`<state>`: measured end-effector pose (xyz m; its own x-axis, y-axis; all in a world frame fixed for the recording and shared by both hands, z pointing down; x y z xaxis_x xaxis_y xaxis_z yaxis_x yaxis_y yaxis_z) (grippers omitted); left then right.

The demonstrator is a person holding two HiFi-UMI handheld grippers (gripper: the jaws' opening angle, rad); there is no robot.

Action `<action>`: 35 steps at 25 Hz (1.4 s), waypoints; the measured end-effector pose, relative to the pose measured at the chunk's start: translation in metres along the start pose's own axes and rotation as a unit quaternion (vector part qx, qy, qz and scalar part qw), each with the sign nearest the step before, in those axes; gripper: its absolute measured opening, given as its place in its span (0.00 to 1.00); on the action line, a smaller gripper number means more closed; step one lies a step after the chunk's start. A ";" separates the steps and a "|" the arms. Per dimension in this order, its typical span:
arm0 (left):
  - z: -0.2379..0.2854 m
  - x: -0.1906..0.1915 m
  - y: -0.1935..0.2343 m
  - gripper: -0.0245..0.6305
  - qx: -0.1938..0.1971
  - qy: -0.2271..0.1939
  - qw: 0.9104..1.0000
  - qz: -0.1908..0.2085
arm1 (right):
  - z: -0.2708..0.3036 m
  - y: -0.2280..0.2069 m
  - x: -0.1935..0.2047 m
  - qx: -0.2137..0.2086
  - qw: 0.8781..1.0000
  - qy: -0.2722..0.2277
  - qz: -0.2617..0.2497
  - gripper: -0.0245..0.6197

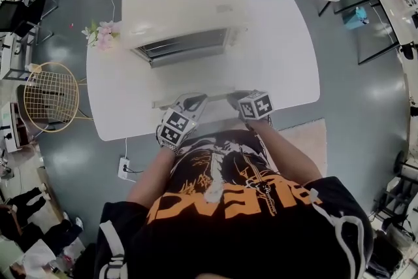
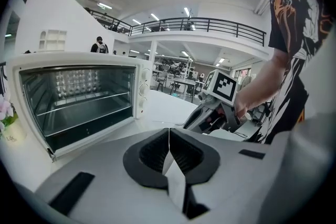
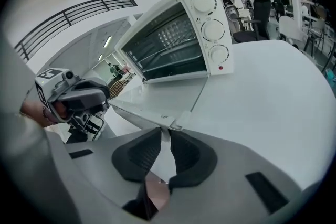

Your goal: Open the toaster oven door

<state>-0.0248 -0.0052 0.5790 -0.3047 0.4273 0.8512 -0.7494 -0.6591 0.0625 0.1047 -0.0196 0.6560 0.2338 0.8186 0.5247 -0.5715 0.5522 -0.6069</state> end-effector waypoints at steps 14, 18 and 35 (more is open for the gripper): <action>-0.013 0.001 0.023 0.07 -0.023 -0.011 1.000 -0.018 | 0.033 -0.038 0.046 0.025 0.996 0.075 0.032 0.06; -0.015 0.008 0.030 0.07 -0.030 -0.008 0.999 -0.028 | 0.039 -0.043 0.050 0.027 0.995 0.092 0.041 0.06; -0.009 0.005 0.032 0.07 -0.024 -0.020 0.999 -0.034 | 0.026 -0.029 0.055 0.035 0.995 0.092 0.034 0.06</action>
<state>-0.0562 -0.0182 0.5808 -0.2286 0.4442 0.8663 -0.7951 -0.5987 0.0972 0.1139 0.0052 0.7181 0.3286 0.8727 0.3611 -0.6431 0.4868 -0.5912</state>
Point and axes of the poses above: the fingertips, and each gripper's own axes: z forward along the fingers, y to its left, x out of its underside, the point moved 4 cm from there along -z, backward along the fingers, and after that the axes turned 13 degrees about -x, right-handed, at the moved point
